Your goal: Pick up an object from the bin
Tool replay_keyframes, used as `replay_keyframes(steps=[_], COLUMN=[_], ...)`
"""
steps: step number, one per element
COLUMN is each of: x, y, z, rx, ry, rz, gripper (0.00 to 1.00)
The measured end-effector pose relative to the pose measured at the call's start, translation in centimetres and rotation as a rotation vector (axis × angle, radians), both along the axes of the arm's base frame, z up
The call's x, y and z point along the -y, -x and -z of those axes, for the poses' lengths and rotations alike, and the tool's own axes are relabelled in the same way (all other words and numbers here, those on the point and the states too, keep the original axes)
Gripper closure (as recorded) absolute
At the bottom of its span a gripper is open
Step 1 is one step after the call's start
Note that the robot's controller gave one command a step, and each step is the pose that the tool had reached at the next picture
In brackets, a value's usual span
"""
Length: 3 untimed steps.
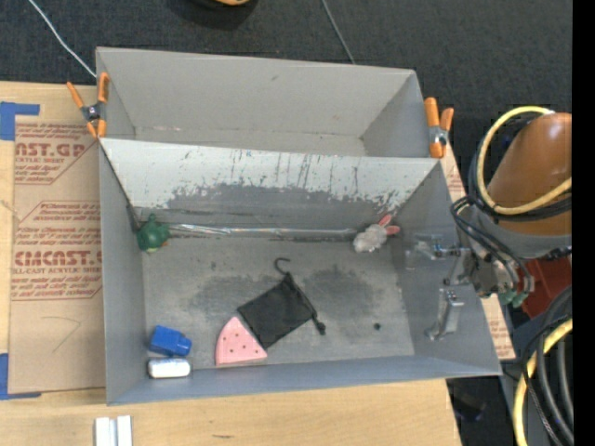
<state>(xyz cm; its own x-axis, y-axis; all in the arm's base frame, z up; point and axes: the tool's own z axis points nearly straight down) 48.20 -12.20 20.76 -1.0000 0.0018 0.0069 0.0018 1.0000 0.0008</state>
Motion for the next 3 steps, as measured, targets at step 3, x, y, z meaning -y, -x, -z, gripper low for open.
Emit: replay_keyframes(steps=[3], x=[-5.1], y=[-0.9], z=[2.4], rx=[0.008], ry=[0.002], rz=[-0.002], gripper=[0.0])
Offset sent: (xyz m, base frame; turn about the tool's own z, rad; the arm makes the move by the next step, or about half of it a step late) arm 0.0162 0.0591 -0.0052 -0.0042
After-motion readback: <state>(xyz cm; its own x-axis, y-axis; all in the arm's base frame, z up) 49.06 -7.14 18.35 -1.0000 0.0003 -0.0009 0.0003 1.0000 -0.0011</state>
